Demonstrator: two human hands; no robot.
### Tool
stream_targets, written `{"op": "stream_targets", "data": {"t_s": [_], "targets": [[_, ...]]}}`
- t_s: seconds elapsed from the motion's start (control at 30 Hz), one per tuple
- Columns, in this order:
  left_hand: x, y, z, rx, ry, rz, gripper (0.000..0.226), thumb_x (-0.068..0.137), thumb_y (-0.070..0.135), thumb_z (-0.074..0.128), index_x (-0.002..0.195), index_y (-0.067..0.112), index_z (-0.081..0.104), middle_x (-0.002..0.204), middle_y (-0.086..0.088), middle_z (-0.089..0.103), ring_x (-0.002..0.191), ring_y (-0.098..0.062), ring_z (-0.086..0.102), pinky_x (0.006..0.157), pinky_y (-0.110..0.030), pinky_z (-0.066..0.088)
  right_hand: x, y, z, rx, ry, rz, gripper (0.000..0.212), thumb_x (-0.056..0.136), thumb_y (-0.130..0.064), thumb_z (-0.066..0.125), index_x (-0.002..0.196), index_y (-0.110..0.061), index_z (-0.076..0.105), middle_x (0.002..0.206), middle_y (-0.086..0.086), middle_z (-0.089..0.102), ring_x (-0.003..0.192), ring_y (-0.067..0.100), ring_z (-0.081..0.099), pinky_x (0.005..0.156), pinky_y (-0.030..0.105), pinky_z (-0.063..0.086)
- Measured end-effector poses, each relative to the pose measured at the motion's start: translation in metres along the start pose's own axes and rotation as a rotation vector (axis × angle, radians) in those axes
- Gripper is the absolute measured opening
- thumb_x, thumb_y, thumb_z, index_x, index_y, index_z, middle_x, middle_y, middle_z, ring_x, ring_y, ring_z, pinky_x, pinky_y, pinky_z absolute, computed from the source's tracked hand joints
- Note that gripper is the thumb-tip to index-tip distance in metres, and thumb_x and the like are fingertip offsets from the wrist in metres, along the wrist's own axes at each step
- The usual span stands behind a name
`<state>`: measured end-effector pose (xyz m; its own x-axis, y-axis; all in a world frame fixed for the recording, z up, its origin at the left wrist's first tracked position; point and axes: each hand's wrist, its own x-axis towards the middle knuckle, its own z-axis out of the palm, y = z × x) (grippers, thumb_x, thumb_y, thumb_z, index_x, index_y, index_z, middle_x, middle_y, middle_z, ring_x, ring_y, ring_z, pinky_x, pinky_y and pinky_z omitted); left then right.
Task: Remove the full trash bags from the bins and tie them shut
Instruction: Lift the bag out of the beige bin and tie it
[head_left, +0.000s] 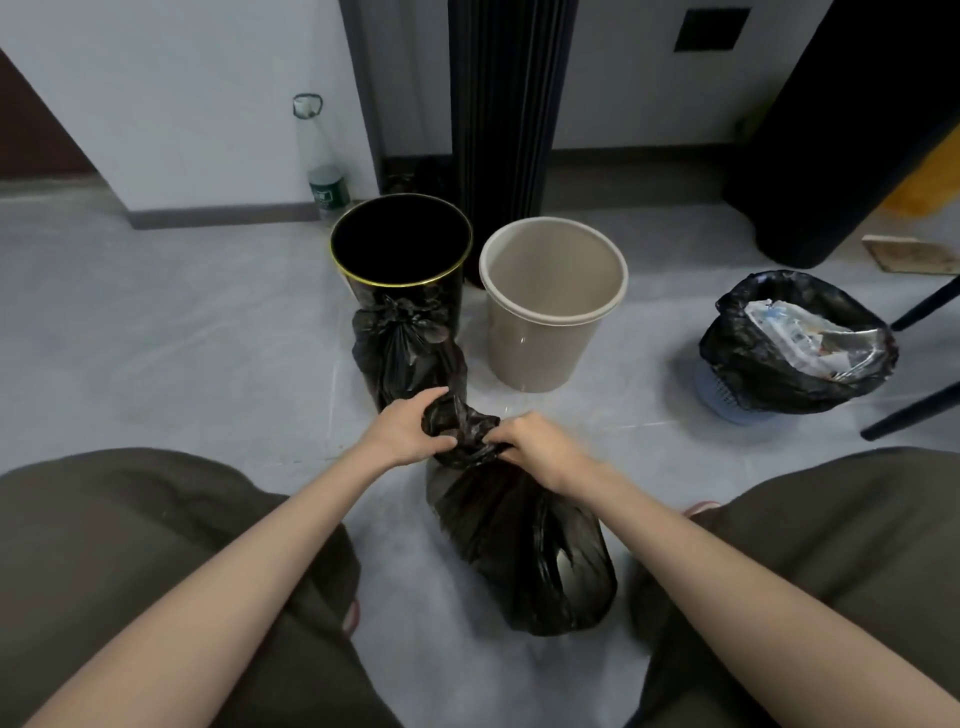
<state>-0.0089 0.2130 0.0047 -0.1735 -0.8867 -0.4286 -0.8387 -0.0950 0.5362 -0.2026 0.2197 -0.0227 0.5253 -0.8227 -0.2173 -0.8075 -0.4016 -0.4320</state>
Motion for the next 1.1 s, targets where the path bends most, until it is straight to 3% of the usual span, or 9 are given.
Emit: {"op": "stream_targets", "data": {"t_s": [0.1,0.17,0.4,0.57,0.67,0.8,0.9,1.03,1.1], "targets": [[0.008,-0.012,0.013,0.063,0.135,-0.036,0.023,0.089,0.029,0.058,0.108,0.016,0.060,0.076,-0.006,0.066,0.083,-0.031,0.068,0.072,-0.033,0.050,0.001,0.003,0.000,-0.015,0.006,0.003,0.023,0.085,-0.007,0.056,0.105,-0.013,0.066,0.106,0.007,0.066,0.102,0.027,0.059,0.086,0.038,0.046],[0.010,-0.012,0.013,-0.057,0.231,-0.080,0.014,0.094,0.022,0.048,0.089,0.014,0.057,0.061,-0.004,0.061,0.065,-0.028,0.068,0.068,-0.035,0.054,-0.001,0.008,-0.001,-0.008,0.036,0.025,0.023,0.088,-0.007,0.053,0.107,-0.013,0.063,0.109,0.008,0.065,0.105,0.028,0.058,0.088,0.039,0.045],[0.014,-0.012,-0.007,-0.886,0.436,-0.303,0.025,0.094,-0.002,0.029,0.104,0.006,0.050,0.063,-0.006,0.047,0.046,-0.017,0.046,0.046,-0.027,0.054,-0.002,0.021,0.002,0.084,0.089,0.252,0.020,0.092,-0.018,0.051,0.109,-0.009,0.044,0.109,0.017,0.063,0.100,0.037,0.058,0.081,0.044,0.049],[0.008,-0.017,-0.023,-1.203,0.401,-0.373,0.014,0.095,0.002,0.039,0.094,0.011,0.049,0.072,-0.005,0.051,0.060,-0.014,0.051,0.057,-0.025,0.057,0.003,0.018,0.003,0.076,0.103,0.279,0.018,0.091,-0.016,0.049,0.103,-0.011,0.062,0.106,0.013,0.066,0.103,0.034,0.059,0.082,0.041,0.049],[-0.001,-0.021,-0.027,-1.200,0.199,-0.358,0.006,0.091,0.017,0.058,0.094,0.021,0.054,0.108,-0.006,0.058,0.102,-0.019,0.057,0.087,-0.034,0.052,0.003,0.017,0.004,0.143,0.146,0.309,0.023,0.090,-0.010,0.048,0.108,-0.012,0.062,0.108,0.013,0.067,0.103,0.034,0.059,0.081,0.039,0.048],[-0.005,-0.035,-0.005,-0.973,-0.108,-0.277,0.098,0.070,0.037,0.079,0.147,0.026,0.019,0.147,0.004,0.031,0.140,-0.019,0.025,0.117,-0.047,0.019,0.006,0.016,0.007,0.206,0.181,0.268,0.029,0.087,-0.005,0.050,0.109,-0.017,0.063,0.109,0.008,0.068,0.104,0.031,0.059,0.083,0.039,0.048],[0.003,-0.038,0.019,-0.869,-0.010,-0.229,0.118,0.046,0.050,0.088,0.142,0.026,0.024,0.146,0.005,0.037,0.136,-0.016,0.034,0.115,-0.036,0.025,0.007,0.014,0.009,0.248,0.178,0.219,0.030,0.086,-0.006,0.051,0.107,-0.023,0.064,0.105,0.002,0.069,0.102,0.025,0.061,0.085,0.040,0.049],[0.010,-0.024,0.028,-0.821,0.074,-0.128,0.067,0.056,0.041,0.088,0.110,0.034,0.048,0.121,0.006,0.054,0.122,-0.011,0.049,0.108,-0.027,0.036,0.009,0.010,0.011,0.290,0.165,0.166,0.026,0.088,-0.009,0.051,0.105,-0.021,0.067,0.101,0.001,0.071,0.096,0.021,0.063,0.084,0.041,0.049],[0.020,-0.022,0.031,-0.764,0.089,-0.109,0.082,0.049,0.052,0.088,0.118,0.033,0.048,0.130,0.003,0.049,0.125,-0.011,0.047,0.110,-0.028,0.035,0.010,0.009,0.012,0.294,0.156,0.147,0.022,0.088,-0.009,0.052,0.101,-0.018,0.068,0.098,0.003,0.071,0.093,0.023,0.063,0.081,0.041,0.049]]}}
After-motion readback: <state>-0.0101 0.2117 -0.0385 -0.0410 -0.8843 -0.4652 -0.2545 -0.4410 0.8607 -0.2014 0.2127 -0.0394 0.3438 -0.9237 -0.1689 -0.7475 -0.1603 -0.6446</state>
